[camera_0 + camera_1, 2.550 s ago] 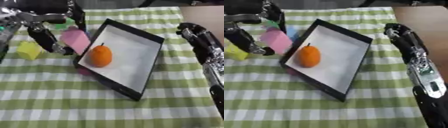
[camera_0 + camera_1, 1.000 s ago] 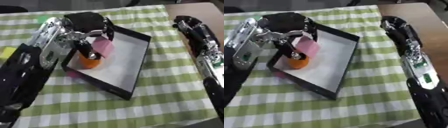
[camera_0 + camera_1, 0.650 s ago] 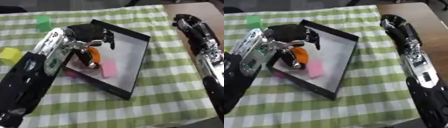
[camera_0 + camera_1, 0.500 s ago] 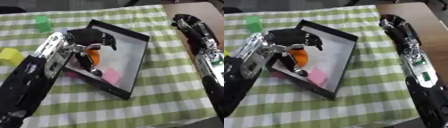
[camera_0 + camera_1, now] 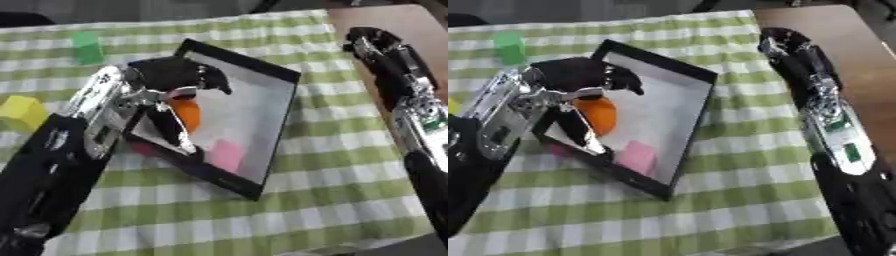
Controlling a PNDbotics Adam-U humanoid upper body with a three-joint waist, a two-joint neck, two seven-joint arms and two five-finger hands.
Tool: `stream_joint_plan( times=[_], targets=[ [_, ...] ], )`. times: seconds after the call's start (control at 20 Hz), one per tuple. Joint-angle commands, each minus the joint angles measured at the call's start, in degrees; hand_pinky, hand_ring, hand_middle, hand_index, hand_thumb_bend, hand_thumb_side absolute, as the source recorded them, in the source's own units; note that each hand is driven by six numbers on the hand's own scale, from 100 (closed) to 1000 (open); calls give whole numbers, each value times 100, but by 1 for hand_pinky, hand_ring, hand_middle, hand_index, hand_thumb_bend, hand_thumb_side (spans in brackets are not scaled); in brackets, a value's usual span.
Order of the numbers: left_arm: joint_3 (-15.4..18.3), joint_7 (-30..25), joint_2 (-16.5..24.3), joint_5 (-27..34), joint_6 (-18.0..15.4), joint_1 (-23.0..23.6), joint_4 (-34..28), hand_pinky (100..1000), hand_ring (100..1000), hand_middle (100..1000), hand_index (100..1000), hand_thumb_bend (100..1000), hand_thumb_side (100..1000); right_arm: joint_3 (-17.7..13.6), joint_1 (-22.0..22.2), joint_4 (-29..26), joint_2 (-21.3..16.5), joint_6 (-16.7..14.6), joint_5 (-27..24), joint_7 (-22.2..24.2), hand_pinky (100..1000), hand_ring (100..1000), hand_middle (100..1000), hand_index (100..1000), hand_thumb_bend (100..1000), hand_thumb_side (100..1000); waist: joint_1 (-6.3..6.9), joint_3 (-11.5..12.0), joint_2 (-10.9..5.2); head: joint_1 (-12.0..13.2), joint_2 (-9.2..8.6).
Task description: Pick up objects on the table and place them in the box.
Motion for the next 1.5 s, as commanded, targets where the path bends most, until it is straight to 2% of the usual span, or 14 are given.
stream_joint_plan(
  times=[0.05, 0.15, 0.3, 0.4, 0.65, 0.8, 1.1, 1.35, 1.5],
  targets=[
    [276, 141, 233, 123, 212, -28, -267, 877, 861, 846, 908, 832, 527, -69, -48, -139, -195, -28, -24, -47, 969, 785, 731, 744, 103, 448, 53, 28, -220, -5, -16],
    [396, 243, 344, 210, 388, 13, -416, 872, 855, 836, 902, 819, 545, -72, -45, -142, -195, -31, -36, -63, 969, 784, 731, 743, 103, 448, 53, 38, -225, -5, -16],
    [554, 361, 603, 396, 636, 67, -711, 853, 821, 801, 881, 712, 490, -84, -30, -148, -204, -38, -41, -82, 969, 783, 730, 742, 105, 445, 53, 75, -232, -35, -16],
    [718, 408, 866, 554, 812, 72, -826, 847, 817, 797, 867, 689, 467, -100, -10, -159, -224, -48, -39, -99, 968, 783, 729, 742, 104, 444, 64, 118, -239, -66, -16],
    [1180, 294, 1632, 829, 1275, 12, -636, 852, 828, 813, 873, 675, 457, -123, 39, -174, -257, -49, -27, -130, 969, 782, 728, 741, 103, 447, 95, 230, -240, -132, -16],
    [1327, 186, 2127, 903, 1442, 1, -411, 852, 836, 823, 881, 700, 469, -131, 47, -178, -267, -47, -15, -136, 969, 781, 728, 741, 112, 442, 97, 261, -224, -83, -16],
    [1430, 87, 3057, 1087, 1480, 144, 140, 851, 837, 823, 881, 723, 472, -119, 27, -187, -274, -44, -9, -127, 968, 780, 727, 740, 120, 439, 84, 242, -183, 128, -16],
    [1408, 17, 3233, 1205, 1480, 201, 661, 848, 837, 815, 882, 743, 471, -102, 18, -180, -261, -33, -5, -110, 969, 780, 728, 740, 121, 440, 57, 243, -166, 156, -16],
    [1364, -67, 3221, 1123, 1374, 194, 896, 852, 842, 818, 879, 746, 411, -97, 10, -175, -249, -30, -3, -100, 969, 780, 728, 740, 122, 440, 32, 224, -150, 170, -16]
  ],
)
